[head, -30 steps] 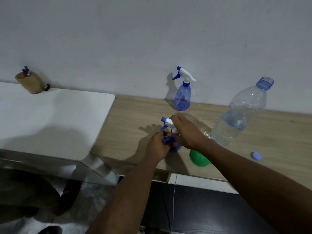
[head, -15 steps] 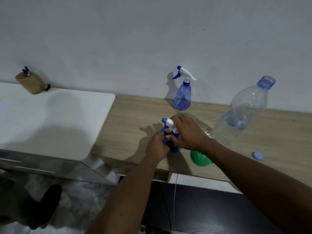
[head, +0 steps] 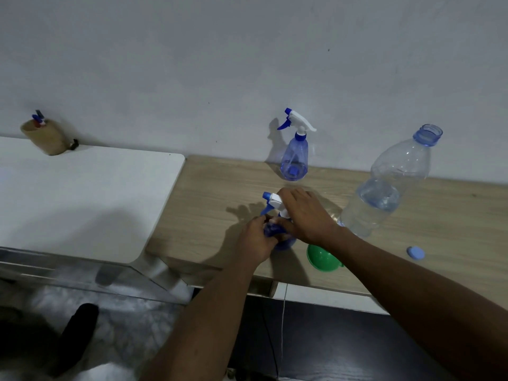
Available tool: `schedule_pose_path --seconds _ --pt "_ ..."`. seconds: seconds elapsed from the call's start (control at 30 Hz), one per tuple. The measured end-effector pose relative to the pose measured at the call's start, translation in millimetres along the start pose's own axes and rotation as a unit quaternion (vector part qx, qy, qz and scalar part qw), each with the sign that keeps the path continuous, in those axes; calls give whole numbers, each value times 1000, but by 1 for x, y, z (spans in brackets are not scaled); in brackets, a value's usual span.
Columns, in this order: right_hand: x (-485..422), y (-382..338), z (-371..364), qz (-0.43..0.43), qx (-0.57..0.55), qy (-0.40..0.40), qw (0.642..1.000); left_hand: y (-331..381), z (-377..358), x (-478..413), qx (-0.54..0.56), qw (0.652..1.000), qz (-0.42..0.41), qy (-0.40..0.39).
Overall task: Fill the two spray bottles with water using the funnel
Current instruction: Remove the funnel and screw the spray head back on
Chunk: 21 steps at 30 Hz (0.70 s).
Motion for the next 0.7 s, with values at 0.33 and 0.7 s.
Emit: schedule_pose_path --seconds 0.33,0.7 --pt "7 -1 1 -2 -9 20 1000 4 1 4 -4 1000 -2 -9" --pt "9 1 -4 -24 -30 7 999 2 -2 2 5 1000 -11 0"
Point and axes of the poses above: each hand's wrist, its own x-axis away from the middle knuckle, its own z-axis out of the back of the hand, y = z × x, the point moved 7 cm from there along -x, towards the middle knuckle, and after that the axes turned 11 degrees about -x, right-handed, at the moved point
